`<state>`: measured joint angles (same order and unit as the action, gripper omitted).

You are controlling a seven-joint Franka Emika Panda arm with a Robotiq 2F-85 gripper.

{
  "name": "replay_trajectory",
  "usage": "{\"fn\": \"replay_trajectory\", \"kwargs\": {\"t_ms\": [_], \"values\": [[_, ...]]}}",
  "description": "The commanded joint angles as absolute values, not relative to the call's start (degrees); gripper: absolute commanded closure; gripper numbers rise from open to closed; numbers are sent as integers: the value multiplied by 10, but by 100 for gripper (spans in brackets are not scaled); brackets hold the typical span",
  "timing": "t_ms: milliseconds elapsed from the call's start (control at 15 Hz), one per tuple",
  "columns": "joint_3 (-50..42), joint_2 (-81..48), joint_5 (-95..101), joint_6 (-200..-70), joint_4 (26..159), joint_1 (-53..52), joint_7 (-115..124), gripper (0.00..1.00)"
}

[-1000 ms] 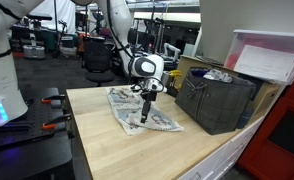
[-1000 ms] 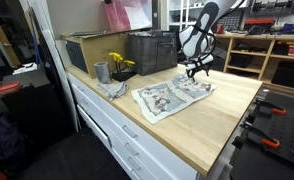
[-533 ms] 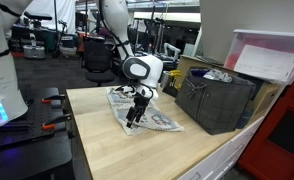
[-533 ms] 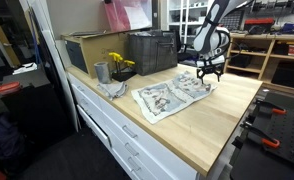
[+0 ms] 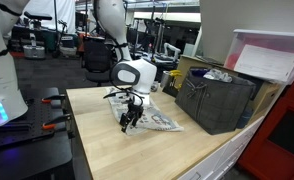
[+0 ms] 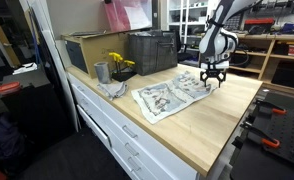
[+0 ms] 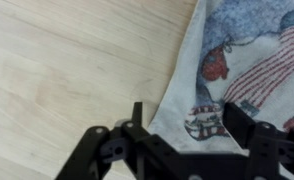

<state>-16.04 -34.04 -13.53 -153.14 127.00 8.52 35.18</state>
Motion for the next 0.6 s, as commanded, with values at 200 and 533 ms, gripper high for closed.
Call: {"fn": "replay_trajectory", "kwargs": {"t_ms": [200,533], "values": [[-171,-299,-140,-1586,1317,76,342,71],[-218,-271,-101,-1584,1338,38,361,100]]}}
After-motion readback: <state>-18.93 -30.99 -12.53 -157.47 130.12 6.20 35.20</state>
